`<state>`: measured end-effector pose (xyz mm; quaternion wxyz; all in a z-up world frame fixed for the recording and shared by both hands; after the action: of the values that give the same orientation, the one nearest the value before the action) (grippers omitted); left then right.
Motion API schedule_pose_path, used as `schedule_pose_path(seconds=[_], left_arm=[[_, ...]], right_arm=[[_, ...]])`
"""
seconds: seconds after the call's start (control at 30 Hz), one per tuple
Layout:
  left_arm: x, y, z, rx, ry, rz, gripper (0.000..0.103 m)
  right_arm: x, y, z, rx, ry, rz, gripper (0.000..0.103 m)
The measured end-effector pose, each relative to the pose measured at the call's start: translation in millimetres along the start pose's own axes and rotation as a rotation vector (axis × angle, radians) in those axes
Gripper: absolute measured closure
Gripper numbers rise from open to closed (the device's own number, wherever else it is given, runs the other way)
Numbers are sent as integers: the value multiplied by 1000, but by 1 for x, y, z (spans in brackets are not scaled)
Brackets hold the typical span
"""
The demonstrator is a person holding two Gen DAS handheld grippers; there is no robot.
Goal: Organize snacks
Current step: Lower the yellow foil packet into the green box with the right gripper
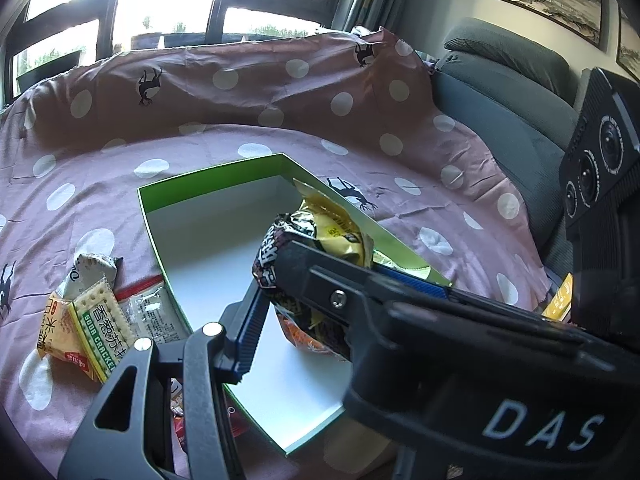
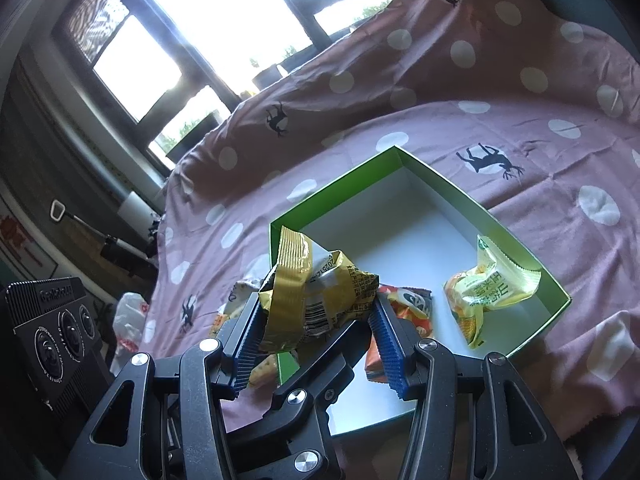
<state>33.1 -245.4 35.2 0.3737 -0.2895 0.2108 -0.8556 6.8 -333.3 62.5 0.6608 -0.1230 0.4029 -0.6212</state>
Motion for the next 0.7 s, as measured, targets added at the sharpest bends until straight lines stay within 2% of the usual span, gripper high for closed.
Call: schedule_pose_path(seconds=[0.7], left_arm=[[-3, 16, -2, -33, -21, -25, 55]], right_arm=[[7, 7, 1, -32, 13, -35, 48]])
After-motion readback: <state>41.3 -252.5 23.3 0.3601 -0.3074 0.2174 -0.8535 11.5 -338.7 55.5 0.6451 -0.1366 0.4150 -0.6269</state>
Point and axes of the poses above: each gripper's, at about its wrist camera, not at the fingertips, and y roughly the way its jaws point, x to its right, z to its top, the point moved 3 cm from there along y, roughly the way its jaws point, and after that the axes turned 8 degrees about -z, right-handed, at the moved point
